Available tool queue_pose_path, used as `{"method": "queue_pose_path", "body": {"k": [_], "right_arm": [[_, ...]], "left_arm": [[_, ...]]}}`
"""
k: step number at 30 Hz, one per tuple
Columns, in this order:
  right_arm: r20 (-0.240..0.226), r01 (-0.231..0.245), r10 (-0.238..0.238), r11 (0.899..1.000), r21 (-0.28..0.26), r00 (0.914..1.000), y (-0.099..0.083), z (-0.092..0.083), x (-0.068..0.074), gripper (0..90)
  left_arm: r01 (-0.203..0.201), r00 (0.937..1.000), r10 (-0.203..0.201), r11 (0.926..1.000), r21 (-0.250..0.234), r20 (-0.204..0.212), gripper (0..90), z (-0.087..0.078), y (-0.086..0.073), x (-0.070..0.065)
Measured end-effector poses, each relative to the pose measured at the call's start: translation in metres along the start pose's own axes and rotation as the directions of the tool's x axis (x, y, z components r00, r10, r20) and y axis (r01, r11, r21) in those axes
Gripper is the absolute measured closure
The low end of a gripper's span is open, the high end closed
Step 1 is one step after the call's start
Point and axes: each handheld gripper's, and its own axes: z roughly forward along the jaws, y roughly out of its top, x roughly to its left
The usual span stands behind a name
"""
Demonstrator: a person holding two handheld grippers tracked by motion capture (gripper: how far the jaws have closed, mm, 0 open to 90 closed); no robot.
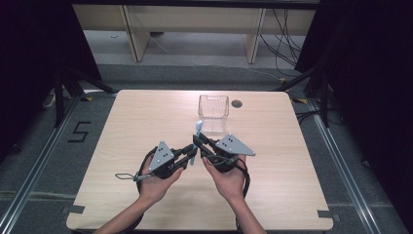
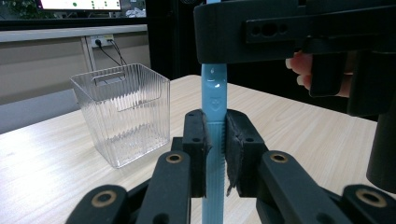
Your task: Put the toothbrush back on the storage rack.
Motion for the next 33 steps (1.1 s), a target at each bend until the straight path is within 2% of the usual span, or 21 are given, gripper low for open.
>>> {"method": "queue_pose_path", "body": {"k": [4, 5, 9, 10, 12, 13, 14, 15, 19, 20, 21, 22, 23, 28, 31, 33], "right_arm": [[0.011, 0.011, -0.011, 1.000, 0.001, 0.9999, 0.000, -0.001, -0.001, 83.5], [0.005, 0.005, -0.005, 1.000, 0.001, 1.0000, -0.001, 0.000, -0.001, 84.0], [-0.001, 0.016, -0.016, 1.000, -0.002, 0.9999, -0.001, 0.000, -0.001, 85.6], [-0.004, 0.009, -0.009, 1.000, 0.005, 0.9999, -0.001, -0.001, 0.000, 85.8], [0.002, 0.009, -0.009, 1.000, 0.002, 1.0000, -0.001, -0.001, 0.001, 85.9], [0.006, -0.004, 0.004, 1.000, 0.008, 1.0000, -0.001, -0.002, 0.001, 85.9], [0.006, 0.018, -0.018, 1.000, 0.005, 0.9998, 0.000, -0.002, -0.001, 85.9], [-0.001, 0.005, -0.005, 1.000, 0.004, 1.0000, -0.001, -0.002, -0.001, 85.9], [0.023, 0.030, -0.030, 1.000, 0.008, 0.9993, 0.001, -0.004, -0.005, 85.9], [0.008, 0.003, -0.003, 1.000, 0.001, 1.0000, 0.001, -0.004, -0.003, 86.0], [0.014, 0.002, -0.002, 1.000, 0.002, 0.9999, 0.002, -0.005, -0.004, 86.0], [0.020, 0.020, -0.020, 1.000, -0.008, 0.9996, 0.002, -0.005, -0.005, 85.9], [0.017, 0.004, -0.004, 1.000, -0.004, 0.9999, 0.002, -0.005, -0.004, 85.9], [0.031, 0.025, -0.025, 1.000, -0.005, 0.9992, 0.003, -0.006, -0.006, 85.9], [0.025, 0.013, -0.013, 1.000, 0.002, 0.9996, 0.003, -0.008, -0.006, 85.9], [0.031, 0.026, -0.026, 1.000, 0.002, 0.9992, 0.003, -0.008, -0.007, 85.9]], "left_arm": [[0.002, 0.9999, -0.002, 0.9999, -0.015, 0.010, 78.4, 0.002, -0.001, 0.000], [-0.001, 1.0000, 0.001, 1.0000, 0.009, 0.003, 78.4, 0.000, 0.000, 0.000], [0.004, 1.0000, -0.004, 0.9999, 0.010, 0.009, 78.0, 0.002, -0.001, 0.000], [0.004, 0.9999, -0.004, 1.0000, -0.004, 0.017, 77.7, 0.004, -0.001, 0.001], [-0.001, 0.9999, 0.001, 0.9999, 0.014, 0.011, 76.5, 0.003, 0.000, 0.000], [-0.002, 0.9999, 0.002, 0.9999, 0.014, 0.012, 74.7, 0.003, 0.000, 0.001], [-0.008, 0.9999, 0.008, 0.9998, 0.019, 0.011, 72.6, 0.003, 0.000, 0.001], [-0.014, 0.9998, 0.014, 0.9996, 0.024, 0.013, 70.7, 0.003, 0.000, 0.002], [-0.027, 0.9996, 0.027, 0.9992, 0.029, 0.013, 64.1, 0.002, -0.001, 0.003], [-0.032, 0.9994, 0.031, 0.9991, 0.028, 0.013, 62.4, 0.002, -0.001, 0.003], [-0.037, 0.9992, 0.036, 0.9989, 0.029, 0.015, 60.7, 0.001, -0.001, 0.002], [-0.041, 0.9990, 0.040, 0.9987, 0.029, 0.018, 59.2, 0.001, -0.001, 0.002], [-0.044, 0.9989, 0.043, 0.9985, 0.032, 0.018, 57.6, 0.000, -0.002, 0.003], [-0.060, 0.9981, 0.060, 0.9974, 0.040, 0.009, 48.5, -0.004, -0.003, 0.005], [-0.061, 0.9981, 0.061, 0.9970, 0.047, 0.007, 44.7, -0.005, -0.004, 0.006], [-0.058, 0.9983, 0.058, 0.9969, 0.054, 0.001, 43.0, -0.008, -0.006, 0.009]]}}
